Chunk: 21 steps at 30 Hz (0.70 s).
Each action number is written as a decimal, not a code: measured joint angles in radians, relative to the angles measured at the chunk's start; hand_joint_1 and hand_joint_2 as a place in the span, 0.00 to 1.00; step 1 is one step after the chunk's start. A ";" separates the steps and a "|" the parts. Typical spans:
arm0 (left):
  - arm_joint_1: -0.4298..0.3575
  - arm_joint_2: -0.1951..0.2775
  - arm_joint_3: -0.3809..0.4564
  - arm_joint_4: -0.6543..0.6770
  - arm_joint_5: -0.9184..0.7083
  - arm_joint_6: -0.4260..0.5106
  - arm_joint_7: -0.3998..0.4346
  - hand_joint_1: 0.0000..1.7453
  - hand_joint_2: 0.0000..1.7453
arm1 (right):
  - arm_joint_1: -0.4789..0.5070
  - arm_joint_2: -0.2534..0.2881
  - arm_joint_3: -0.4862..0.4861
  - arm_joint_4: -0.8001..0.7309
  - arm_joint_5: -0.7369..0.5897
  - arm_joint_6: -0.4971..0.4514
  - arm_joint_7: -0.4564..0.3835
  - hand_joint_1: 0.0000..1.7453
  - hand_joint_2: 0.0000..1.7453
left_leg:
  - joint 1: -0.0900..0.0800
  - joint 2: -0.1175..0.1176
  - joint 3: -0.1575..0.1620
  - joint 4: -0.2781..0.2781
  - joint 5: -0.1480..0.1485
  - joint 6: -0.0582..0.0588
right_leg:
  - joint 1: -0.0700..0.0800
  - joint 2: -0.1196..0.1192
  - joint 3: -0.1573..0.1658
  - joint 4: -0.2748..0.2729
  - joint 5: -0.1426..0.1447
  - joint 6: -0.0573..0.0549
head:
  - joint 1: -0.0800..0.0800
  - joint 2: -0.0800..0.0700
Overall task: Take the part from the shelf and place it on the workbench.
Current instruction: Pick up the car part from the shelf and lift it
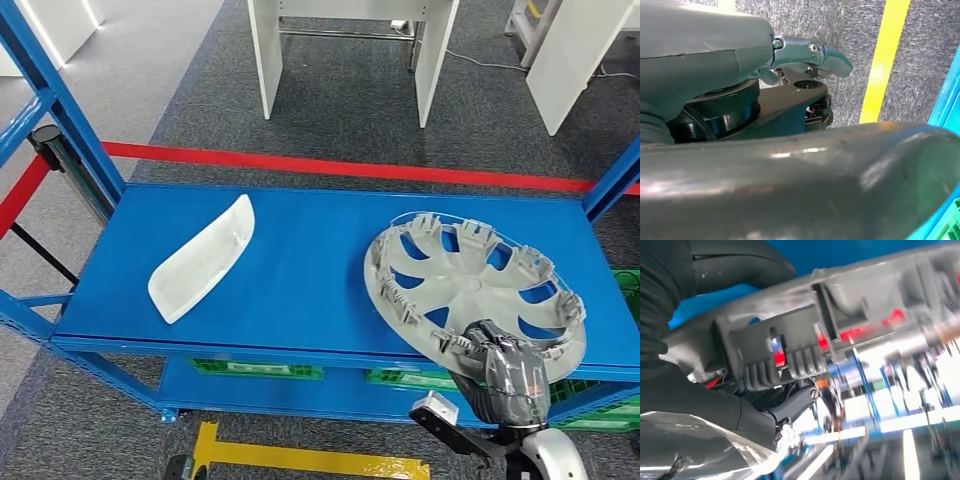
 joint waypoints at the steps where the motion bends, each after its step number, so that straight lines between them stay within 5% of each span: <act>1: 0.001 -0.001 0.001 0.000 0.000 0.001 -0.002 0.00 0.00 | 0.006 0.012 -0.006 -0.014 -0.003 -0.028 -0.016 1.00 1.00 | 0.000 0.000 0.000 0.000 0.000 0.000 | 0.000 0.000 0.000 0.000 0.000 0.000 | 0.000 0.000; 15: 0.001 -0.003 0.007 0.000 0.000 0.010 -0.007 0.00 0.00 | 0.051 0.117 -0.076 -0.120 -0.084 -0.182 -0.123 1.00 1.00 | 0.000 0.000 0.000 -0.001 -0.001 -0.001 | 0.000 0.000 -0.010 0.000 -0.001 0.000 | 0.000 0.000; 21: 0.001 -0.003 0.007 0.000 0.000 0.019 -0.015 0.00 0.00 | 0.069 0.163 -0.112 -0.166 -0.119 -0.240 -0.238 1.00 1.00 | 0.000 0.000 -0.002 -0.001 -0.001 -0.001 | 0.000 0.000 -0.002 0.000 -0.001 0.000 | 0.000 0.000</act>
